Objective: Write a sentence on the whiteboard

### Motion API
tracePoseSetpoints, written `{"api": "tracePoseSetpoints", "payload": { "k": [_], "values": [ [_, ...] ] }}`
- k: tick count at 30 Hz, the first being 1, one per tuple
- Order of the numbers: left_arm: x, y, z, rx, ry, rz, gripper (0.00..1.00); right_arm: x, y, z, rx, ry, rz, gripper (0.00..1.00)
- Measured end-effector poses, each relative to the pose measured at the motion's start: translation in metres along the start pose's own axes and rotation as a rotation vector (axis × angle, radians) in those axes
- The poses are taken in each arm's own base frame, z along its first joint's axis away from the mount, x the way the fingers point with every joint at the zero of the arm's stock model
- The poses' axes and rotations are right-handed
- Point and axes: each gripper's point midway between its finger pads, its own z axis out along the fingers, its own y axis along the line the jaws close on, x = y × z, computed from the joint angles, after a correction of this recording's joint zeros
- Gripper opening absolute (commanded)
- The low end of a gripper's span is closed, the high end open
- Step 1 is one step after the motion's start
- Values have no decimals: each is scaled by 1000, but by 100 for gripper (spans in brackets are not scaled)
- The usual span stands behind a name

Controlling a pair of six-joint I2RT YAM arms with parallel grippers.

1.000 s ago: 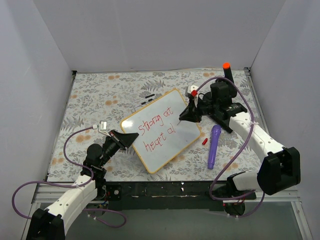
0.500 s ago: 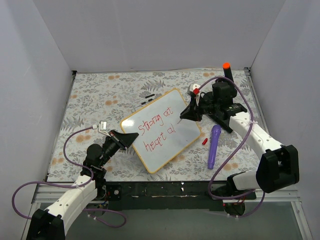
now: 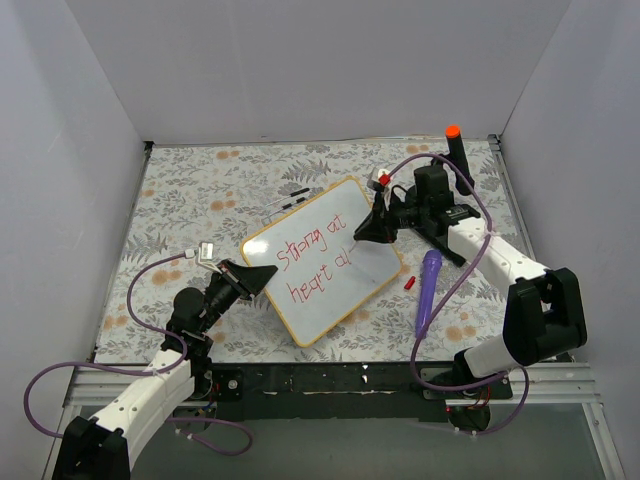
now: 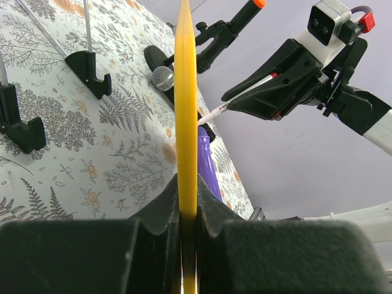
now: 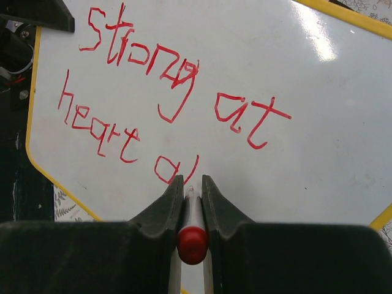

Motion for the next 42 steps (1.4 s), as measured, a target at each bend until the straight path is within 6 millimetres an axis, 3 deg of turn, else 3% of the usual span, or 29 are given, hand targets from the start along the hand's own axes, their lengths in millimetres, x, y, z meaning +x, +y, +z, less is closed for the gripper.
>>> {"api": "tracePoseSetpoints", "payload": {
  "k": [26,42],
  "values": [
    [1,2,1,-7,4,-2,0,6,-5,7,6,16,23,1],
    [2,4,0,-11,7,3,0,22,-2,7,1,51,29,1]
  ]
}}
